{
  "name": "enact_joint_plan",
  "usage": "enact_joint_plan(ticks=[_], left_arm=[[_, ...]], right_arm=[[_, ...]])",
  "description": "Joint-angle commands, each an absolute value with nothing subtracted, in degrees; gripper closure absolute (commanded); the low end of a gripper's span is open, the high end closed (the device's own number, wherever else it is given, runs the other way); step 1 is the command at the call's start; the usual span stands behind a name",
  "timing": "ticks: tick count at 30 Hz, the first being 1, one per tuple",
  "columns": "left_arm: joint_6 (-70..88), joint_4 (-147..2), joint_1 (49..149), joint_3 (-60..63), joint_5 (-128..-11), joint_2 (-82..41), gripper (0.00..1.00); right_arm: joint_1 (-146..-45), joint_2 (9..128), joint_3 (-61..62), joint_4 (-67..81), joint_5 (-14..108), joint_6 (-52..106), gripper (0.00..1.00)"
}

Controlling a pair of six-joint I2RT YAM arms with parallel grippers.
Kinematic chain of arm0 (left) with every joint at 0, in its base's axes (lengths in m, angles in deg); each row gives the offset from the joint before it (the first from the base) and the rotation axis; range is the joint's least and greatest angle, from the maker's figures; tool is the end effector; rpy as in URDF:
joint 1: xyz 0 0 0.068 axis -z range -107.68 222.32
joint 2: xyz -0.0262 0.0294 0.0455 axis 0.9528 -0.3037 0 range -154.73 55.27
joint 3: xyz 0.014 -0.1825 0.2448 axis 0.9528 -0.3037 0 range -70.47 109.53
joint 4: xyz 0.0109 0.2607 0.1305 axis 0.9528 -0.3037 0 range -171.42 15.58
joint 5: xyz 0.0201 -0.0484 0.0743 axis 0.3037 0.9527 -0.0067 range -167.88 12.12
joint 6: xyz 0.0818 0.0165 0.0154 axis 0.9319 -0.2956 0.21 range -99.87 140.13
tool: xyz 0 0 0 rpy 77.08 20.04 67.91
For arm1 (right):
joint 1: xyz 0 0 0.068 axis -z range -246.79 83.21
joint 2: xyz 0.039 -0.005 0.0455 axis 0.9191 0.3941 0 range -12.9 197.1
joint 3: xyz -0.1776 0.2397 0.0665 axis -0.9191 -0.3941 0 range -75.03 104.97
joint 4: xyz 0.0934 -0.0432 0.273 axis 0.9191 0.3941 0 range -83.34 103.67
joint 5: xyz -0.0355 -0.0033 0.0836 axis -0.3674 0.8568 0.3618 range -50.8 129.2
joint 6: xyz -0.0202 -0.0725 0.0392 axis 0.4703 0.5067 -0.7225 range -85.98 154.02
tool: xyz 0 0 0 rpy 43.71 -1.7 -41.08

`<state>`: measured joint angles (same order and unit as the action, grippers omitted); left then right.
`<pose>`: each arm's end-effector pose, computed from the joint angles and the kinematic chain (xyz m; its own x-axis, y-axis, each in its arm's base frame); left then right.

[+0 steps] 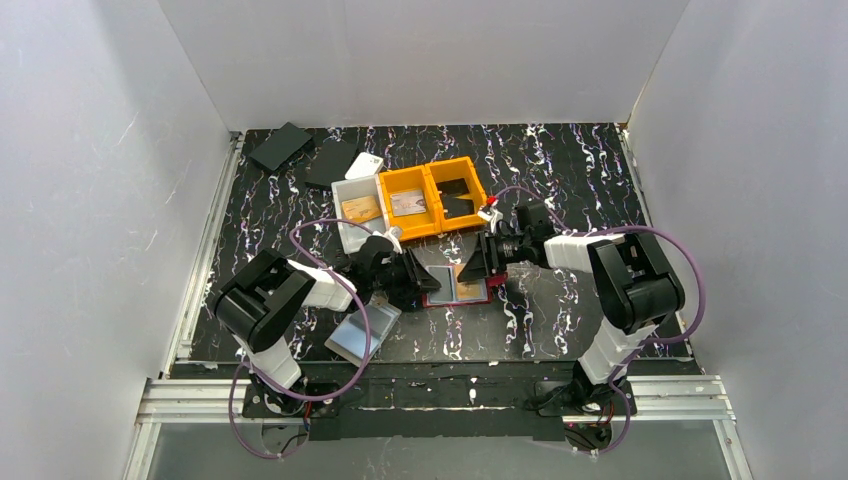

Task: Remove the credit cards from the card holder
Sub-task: Remove the credit card from the card holder.

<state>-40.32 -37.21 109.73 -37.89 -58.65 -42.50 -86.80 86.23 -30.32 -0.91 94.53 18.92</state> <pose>0.2700 -0.2373 0.1145 -0.8838 -0.3581 -0.3011 0.0726 0.5308 -0.8444 0.3143 0.1797 0.1321 -0.8502 -0.1520 -0.5040 -0.5196 0.3952 0.7575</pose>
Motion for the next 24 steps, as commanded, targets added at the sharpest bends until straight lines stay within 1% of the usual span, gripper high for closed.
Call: enact_joint_plan(ticks=[1,4,8,12,18,24], left_arm=[[-38.47,-40.32,109.08,-38.39,-57.64,-41.29,0.77],[-38.66,-40.24,109.06,-37.8,-57.07,-41.81,0.83],[-39.01,-39.98,108.99,-37.52,-56.87,-41.01,1.0],[-40.45,-36.38,108.56,-38.68,-55.88,-39.82,1.0],[-45.25,-21.78,108.01,-41.59,-52.21,-41.42,1.0],[-48.52,-11.02,107.74,-41.8,-50.19,-42.37,1.0]], right_arm=[[-87.44,87.12,-29.21,-2.3,94.3,18.08,0.51],[-87.44,87.12,-29.38,-2.49,94.6,17.95,0.51],[-87.44,86.88,-29.65,-2.73,95.08,17.8,0.51],[-87.38,86.38,-29.92,-3.82,96.34,16.51,0.51],[-85.63,83.68,-30.6,-6.05,99.25,13.53,0.51],[-83.78,81.58,-31.44,-7.04,103.26,12.59,0.51]])
